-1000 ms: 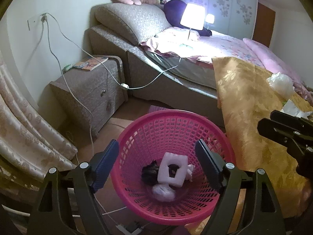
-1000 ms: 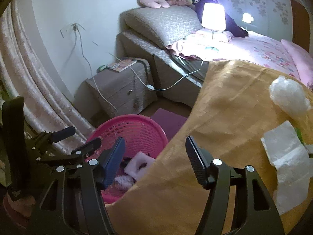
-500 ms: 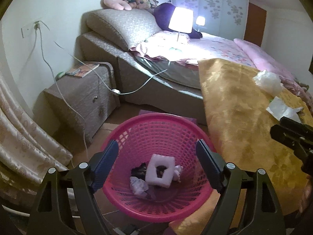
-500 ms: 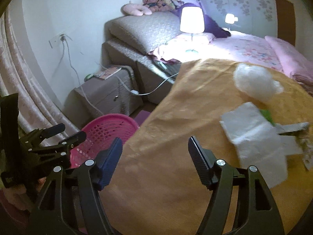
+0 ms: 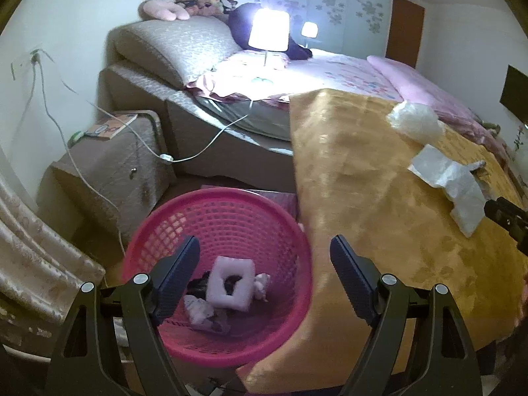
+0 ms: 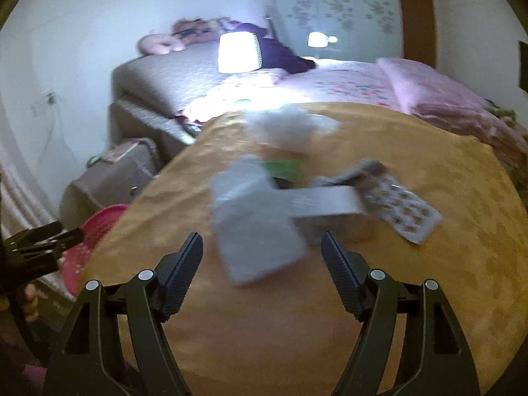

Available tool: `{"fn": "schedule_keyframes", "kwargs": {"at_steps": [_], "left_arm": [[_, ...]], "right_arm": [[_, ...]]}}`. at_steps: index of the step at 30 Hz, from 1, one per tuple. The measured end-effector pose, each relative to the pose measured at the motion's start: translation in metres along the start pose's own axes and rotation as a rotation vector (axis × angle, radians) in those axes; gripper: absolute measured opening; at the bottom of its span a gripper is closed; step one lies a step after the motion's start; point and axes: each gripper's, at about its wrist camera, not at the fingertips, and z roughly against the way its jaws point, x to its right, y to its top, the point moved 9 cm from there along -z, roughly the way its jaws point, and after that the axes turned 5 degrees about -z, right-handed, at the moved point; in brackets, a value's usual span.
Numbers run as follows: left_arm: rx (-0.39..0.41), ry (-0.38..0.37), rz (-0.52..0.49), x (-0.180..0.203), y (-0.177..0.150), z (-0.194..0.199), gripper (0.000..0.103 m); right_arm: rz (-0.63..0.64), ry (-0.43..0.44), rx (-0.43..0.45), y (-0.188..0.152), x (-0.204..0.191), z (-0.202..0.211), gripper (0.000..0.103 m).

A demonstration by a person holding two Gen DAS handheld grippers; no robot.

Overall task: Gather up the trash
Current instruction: 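Move both tools back over the bed toward the paper and box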

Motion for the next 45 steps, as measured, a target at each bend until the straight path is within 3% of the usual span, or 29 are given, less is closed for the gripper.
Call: {"fn": "schedule_keyframes", "kwargs": {"at_steps": [9, 19, 31, 41, 42, 45], "left_arm": [[-0.011, -0.057, -0.061, 0.041, 0.001, -0.004, 0.078], [0.016, -0.143, -0.137, 0.108, 0.028, -0.003, 0.078], [-0.003, -0.261, -0.158, 0.188, 0.067, -0.014, 0.078], [-0.099, -0.304, -0.124, 0.216, 0.074, -0.048, 0.077], [-0.099, -0.303, -0.126, 0.216, 0.074, -0.049, 0.075], [-0.107, -0.31, -0.146, 0.217, 0.069, -0.05, 0.054]], "right_arm": [[-0.061, -0.111, 0.039, -0.005, 0.061, 0.011, 0.076], [-0.122, -0.184, 0.051, -0.016, 0.113, 0.016, 0.078], [-0.171, -0.176, 0.04, -0.03, 0.131, 0.012, 0.081], [-0.176, -0.149, 0.048, -0.029, 0.131, 0.014, 0.082], [-0.176, -0.148, 0.048, -0.029, 0.131, 0.014, 0.082], [-0.177, -0.147, 0.049, -0.029, 0.131, 0.014, 0.082]]}}
